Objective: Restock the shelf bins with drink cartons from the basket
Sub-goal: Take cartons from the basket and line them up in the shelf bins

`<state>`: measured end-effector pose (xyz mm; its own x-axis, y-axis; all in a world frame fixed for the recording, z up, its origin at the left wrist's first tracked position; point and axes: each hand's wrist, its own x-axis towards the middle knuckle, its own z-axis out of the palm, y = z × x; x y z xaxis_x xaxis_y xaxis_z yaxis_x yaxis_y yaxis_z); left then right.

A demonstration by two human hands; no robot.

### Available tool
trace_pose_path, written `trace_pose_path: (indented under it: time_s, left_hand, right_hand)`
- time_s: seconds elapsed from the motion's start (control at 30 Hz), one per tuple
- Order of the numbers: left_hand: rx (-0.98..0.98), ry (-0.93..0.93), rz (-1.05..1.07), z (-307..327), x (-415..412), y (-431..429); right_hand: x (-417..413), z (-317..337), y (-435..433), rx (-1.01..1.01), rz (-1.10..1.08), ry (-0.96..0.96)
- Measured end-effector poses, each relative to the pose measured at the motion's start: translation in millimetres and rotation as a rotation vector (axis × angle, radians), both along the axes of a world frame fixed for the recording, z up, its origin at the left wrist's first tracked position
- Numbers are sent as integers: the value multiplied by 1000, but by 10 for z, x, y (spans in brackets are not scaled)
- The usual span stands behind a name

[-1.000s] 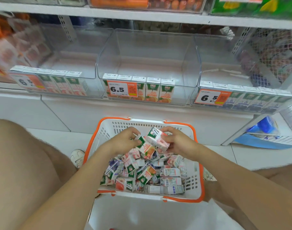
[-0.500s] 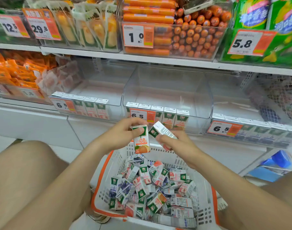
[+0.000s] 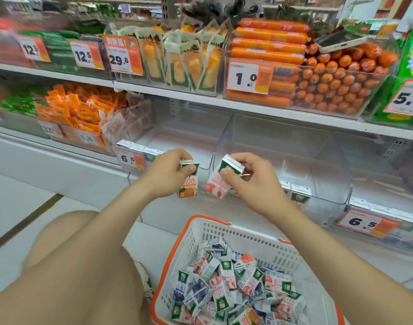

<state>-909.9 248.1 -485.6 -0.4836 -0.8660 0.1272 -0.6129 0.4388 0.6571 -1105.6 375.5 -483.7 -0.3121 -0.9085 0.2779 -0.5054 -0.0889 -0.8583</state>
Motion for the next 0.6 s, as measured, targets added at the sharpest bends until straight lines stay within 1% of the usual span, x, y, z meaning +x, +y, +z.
trace_pose_path:
  time_s: [0.1, 0.17, 0.23, 0.27, 0.33, 0.37, 0.4, 0.5, 0.6]
  left_hand:
    - [-27, 21, 155, -116, 78, -169]
    - [2, 42, 177, -186, 114, -258]
    - [19, 27, 178, -210, 117, -305]
    - [2, -20, 182, -207, 110, -309]
    - [-22, -84, 179, -212, 97, -336]
    - [-29, -92, 168, -207, 92, -343]
    - [-28, -86, 157, -191, 86, -335]
    - [1, -34, 145, -178, 84, -378]
    - [37, 1, 160, -137, 75, -366]
  right_hand:
    - [141, 160, -352, -136, -80, 217]
    - [207, 218, -619, -190, -82, 358]
    - [239, 212, -896, -110, -51, 545]
    - [252, 196, -1020, -25, -42, 686]
    - [272, 165, -1209, 115, -47, 1047]
    - [285, 140, -1277, 157, -36, 1169]
    - [298, 113, -1328, 188, -12, 1211]
    - [311, -6, -1432, 288, 37, 1235]
    - [280, -89, -1430, 341, 102, 1392]
